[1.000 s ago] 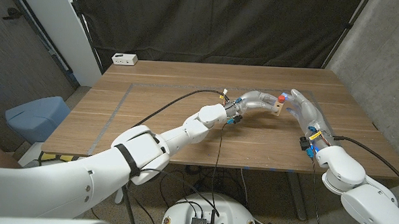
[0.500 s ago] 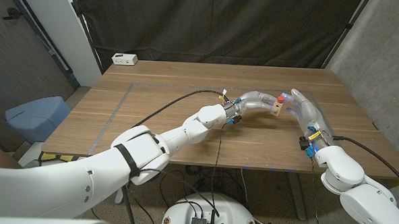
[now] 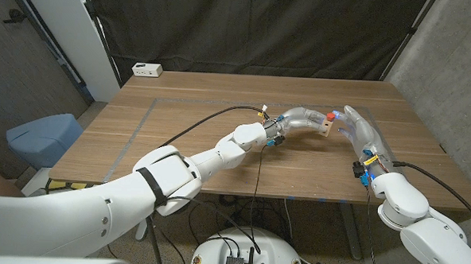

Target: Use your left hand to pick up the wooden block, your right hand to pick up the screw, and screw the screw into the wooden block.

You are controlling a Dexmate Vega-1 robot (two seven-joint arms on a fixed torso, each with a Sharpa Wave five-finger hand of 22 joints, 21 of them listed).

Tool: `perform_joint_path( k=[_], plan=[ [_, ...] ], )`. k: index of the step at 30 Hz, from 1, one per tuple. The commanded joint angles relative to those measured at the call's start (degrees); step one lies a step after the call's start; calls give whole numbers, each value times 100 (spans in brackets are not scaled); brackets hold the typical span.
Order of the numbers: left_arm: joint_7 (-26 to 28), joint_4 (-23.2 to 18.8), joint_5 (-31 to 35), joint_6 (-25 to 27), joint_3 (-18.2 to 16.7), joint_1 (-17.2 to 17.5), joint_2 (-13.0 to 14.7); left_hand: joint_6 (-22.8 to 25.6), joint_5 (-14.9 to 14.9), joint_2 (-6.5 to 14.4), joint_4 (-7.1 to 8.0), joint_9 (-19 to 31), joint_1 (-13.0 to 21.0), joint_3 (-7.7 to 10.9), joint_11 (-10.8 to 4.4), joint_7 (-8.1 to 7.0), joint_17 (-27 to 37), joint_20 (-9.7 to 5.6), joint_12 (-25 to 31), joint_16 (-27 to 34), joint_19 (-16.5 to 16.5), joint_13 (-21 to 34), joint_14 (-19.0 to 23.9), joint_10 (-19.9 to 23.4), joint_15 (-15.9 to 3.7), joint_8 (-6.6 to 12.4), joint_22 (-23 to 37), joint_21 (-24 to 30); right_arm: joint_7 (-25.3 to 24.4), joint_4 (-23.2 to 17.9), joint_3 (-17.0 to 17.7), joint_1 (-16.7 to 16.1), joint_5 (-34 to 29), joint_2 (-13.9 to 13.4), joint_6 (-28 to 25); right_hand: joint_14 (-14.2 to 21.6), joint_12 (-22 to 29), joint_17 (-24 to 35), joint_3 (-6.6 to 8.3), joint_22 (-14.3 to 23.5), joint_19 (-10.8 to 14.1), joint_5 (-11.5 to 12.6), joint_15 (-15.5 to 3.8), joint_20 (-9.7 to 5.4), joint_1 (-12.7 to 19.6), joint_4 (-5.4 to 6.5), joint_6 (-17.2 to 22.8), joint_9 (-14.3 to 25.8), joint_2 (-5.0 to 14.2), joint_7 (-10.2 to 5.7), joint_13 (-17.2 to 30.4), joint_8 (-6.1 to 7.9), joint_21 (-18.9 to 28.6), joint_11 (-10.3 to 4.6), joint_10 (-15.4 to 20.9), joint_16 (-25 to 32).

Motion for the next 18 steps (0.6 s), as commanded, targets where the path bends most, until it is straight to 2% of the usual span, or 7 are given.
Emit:
perform_joint_path(
  k=[1, 18],
  plan=[
    [-50, 50, -35, -21, -26, -12, 8, 419, 37, 398, 312, 29, -338, 351, -13, 80, 13, -7, 136, -17, 31, 37, 39, 46, -364, 147, 23, 35, -98, -42, -46, -10, -23, 25, -63, 47, 61, 6, 57, 21, 64, -7, -3, 15, 11, -9, 99, 23, 7, 10, 12, 22, 31, 21, 133, 35],
    [-129, 232, -76, -46, -49, -78, -56, 413, 38, 415, 327, 29, -357, 358, -1, 87, 16, 8, 132, -20, 26, 32, 35, 36, -348, 142, 23, 32, -197, -133, -53, -84, -61, 52, -91, 138, 86, 2, 68, 22, 106, -8, -2, 9, 17, -14, 304, 26, 11, 49, 15, 44, 34, 2, 310, 62]
  ],
)
